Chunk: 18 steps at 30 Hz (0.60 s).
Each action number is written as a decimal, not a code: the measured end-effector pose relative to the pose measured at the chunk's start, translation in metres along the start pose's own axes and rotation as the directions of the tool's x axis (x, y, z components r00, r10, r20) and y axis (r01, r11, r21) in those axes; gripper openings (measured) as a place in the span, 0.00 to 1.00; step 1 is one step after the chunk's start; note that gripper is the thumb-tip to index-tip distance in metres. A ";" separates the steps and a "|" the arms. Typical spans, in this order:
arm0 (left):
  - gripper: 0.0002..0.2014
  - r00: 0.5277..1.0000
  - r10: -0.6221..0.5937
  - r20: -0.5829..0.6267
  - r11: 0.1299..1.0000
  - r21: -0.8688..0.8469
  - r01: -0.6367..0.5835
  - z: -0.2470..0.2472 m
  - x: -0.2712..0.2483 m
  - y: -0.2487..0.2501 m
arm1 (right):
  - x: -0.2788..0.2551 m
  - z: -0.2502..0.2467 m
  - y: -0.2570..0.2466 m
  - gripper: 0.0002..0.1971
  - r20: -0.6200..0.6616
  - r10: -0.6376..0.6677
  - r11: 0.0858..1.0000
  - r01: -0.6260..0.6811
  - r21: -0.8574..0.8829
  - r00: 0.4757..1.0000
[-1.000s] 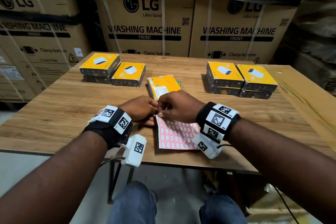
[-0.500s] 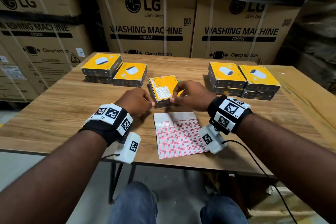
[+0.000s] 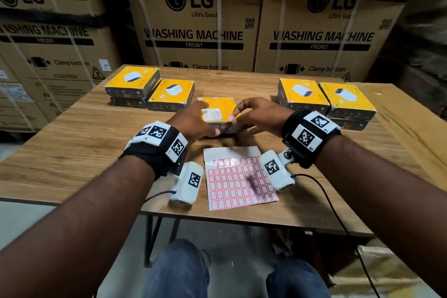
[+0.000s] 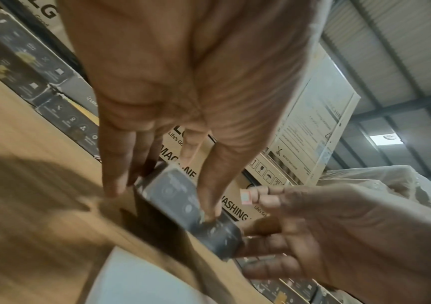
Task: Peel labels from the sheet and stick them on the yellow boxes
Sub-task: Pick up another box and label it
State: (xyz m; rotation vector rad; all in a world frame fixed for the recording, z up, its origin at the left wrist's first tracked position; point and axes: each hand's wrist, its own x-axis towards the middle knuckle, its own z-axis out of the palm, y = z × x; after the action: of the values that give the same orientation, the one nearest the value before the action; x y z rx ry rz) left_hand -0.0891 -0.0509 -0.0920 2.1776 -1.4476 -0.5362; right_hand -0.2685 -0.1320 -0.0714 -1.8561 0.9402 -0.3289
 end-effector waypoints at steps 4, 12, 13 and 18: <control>0.39 0.987 0.022 -0.161 0.999 -0.036 -0.028 0.004 -0.001 -0.002 | 0.000 -0.002 -0.008 0.09 -0.054 -0.027 0.999 0.025 -0.040 0.998; 0.09 0.942 0.106 -0.319 0.979 -0.133 -0.155 -0.012 -0.002 0.010 | -0.006 -0.010 -0.028 0.07 0.007 -0.051 0.997 0.052 -0.054 0.999; 0.07 0.946 0.099 -0.308 0.973 -0.168 -0.157 -0.014 -0.003 0.012 | -0.008 -0.009 -0.029 0.08 0.014 -0.055 0.995 0.056 -0.078 0.998; 0.02 0.970 0.051 -0.236 0.948 -0.294 -0.122 -0.020 -0.004 0.016 | -0.005 -0.003 -0.036 0.02 -0.119 -0.265 0.902 0.202 -0.380 0.957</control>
State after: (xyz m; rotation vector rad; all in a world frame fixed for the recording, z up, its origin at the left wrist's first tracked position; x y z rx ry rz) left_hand -0.0918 -0.0494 -0.0664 1.8543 -1.2403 -0.4338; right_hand -0.2570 -0.1226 -0.0386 -2.3237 0.9381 -0.4908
